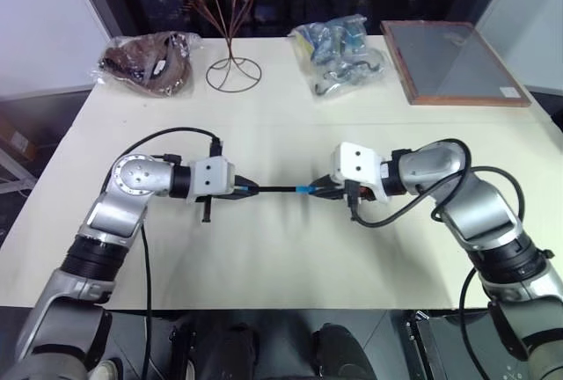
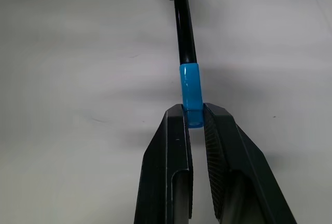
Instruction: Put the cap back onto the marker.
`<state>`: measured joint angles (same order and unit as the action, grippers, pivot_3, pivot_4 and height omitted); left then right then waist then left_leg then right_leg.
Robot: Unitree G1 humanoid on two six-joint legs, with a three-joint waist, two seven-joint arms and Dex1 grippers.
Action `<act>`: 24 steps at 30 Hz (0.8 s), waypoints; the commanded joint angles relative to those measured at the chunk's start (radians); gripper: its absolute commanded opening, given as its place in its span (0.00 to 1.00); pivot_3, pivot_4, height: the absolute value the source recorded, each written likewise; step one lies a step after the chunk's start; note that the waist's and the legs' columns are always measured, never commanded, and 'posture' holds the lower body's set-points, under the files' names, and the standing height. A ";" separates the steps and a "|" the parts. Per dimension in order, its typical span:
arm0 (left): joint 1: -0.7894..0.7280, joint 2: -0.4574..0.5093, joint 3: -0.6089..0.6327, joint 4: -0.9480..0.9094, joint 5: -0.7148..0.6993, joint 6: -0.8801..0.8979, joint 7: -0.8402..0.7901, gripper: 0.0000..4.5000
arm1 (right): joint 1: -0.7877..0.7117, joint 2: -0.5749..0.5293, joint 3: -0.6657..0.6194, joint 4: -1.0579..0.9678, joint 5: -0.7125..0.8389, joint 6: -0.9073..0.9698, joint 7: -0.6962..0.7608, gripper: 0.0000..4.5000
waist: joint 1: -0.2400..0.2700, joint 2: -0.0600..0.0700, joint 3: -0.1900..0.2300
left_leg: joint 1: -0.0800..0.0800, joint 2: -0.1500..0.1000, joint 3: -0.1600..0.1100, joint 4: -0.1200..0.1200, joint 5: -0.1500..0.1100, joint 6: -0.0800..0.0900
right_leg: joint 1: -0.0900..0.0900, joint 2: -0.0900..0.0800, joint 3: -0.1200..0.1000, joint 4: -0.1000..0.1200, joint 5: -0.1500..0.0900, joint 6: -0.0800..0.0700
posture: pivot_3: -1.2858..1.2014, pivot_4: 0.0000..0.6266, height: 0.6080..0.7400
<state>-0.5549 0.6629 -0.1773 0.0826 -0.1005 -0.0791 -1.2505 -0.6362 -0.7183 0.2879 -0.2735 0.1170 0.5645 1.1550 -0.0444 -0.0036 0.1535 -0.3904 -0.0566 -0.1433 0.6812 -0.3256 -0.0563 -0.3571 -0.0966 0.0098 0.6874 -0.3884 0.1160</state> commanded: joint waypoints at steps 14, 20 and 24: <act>-0.021 -0.027 0.026 -0.041 -0.057 0.021 0.010 0.00 | -0.026 0.038 0.028 -0.075 0.012 -0.058 0.011 0.02 | 0.000 0.000 0.000 | 0.000 0.000 0.000 0.000 0.000 0.000 | 0.000 0.000 0.000 0.000 0.000 0.000 | 0.52 0.24 1.00; -0.003 -0.016 0.035 -0.057 -0.056 0.034 0.019 0.00 | -0.021 0.028 0.015 -0.057 0.007 -0.067 0.011 0.02 | 0.000 0.000 0.000 | 0.000 0.000 0.000 0.000 0.000 0.000 | 0.000 0.000 0.000 0.000 0.000 0.000 | 0.52 0.24 1.00; 0.005 -0.011 0.038 -0.065 -0.055 0.036 0.020 0.00 | -0.022 0.022 0.012 -0.045 0.002 -0.080 0.014 0.02 | 0.000 0.000 0.000 | 0.000 0.000 0.000 0.000 0.000 0.000 | 0.000 0.000 0.000 0.000 0.000 0.000 | 0.52 0.24 1.00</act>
<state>-0.5431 0.6626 -0.1534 0.0713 -0.1214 -0.0445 -1.2561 -0.6459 -0.7165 0.2900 -0.2745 0.0919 0.5185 1.1565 -0.0444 -0.0036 0.1535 -0.3904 -0.0566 -0.1433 0.6812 -0.3256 -0.0563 -0.3572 -0.0966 0.0098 0.6875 -0.3884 0.1160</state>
